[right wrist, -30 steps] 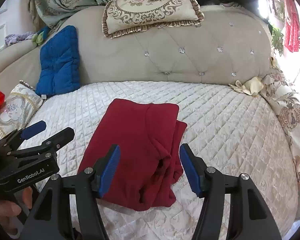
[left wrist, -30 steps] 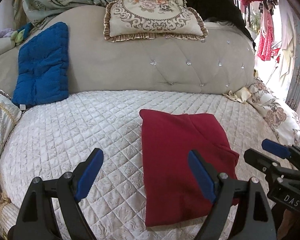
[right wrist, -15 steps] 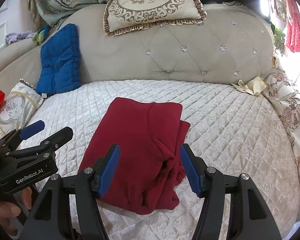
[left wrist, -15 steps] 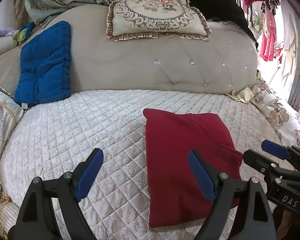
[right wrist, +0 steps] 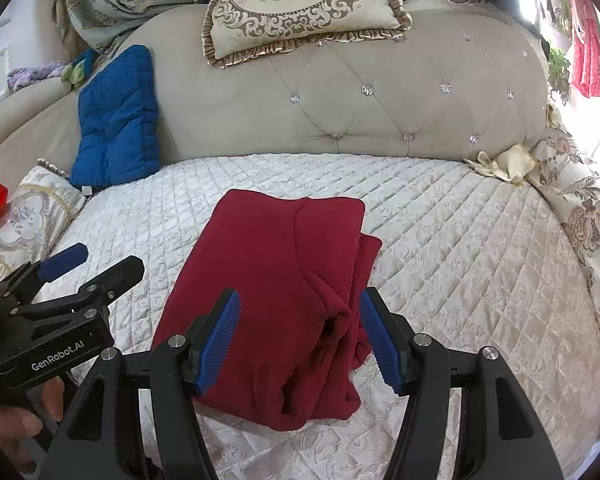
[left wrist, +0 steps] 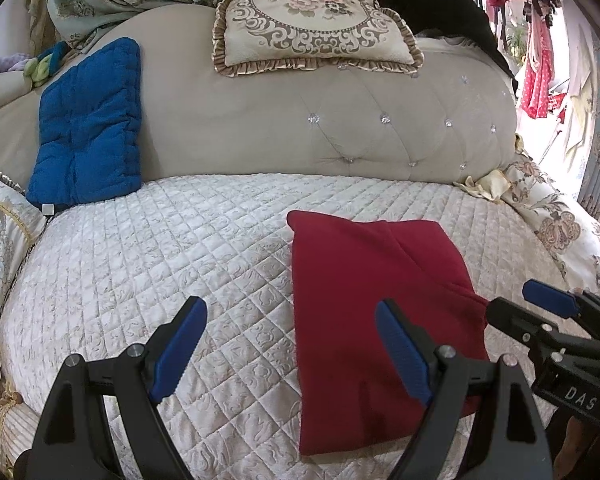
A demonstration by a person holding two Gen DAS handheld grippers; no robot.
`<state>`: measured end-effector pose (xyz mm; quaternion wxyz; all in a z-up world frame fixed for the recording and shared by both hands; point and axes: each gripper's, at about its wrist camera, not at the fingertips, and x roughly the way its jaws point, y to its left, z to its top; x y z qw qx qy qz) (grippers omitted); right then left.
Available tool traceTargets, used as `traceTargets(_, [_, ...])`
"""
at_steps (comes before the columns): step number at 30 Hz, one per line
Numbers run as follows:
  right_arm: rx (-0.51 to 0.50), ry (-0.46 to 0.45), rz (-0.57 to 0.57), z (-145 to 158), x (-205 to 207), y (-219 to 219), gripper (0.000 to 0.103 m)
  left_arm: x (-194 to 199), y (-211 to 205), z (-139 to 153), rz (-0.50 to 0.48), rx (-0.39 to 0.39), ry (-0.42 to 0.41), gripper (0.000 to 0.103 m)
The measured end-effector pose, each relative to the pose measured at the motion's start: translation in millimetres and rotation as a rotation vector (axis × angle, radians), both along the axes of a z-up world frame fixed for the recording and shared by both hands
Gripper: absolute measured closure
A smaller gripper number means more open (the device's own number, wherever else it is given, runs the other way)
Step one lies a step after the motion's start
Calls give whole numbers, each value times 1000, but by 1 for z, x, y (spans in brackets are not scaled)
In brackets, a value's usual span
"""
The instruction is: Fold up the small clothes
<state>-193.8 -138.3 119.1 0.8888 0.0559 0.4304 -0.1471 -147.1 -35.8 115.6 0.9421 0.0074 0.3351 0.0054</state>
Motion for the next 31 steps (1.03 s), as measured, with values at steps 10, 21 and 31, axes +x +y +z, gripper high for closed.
traceTargets(10, [0,11,3,-3,1,1,62,2,1,-2,1,-12,12,14])
traceTargets(21, [1,20,1,-6,1,2,62,3,2,-6,2,-4,20,14])
traceTargets(31, [5,23,0,-6,0,2,62,0,1,-10,-18,18,-14,14])
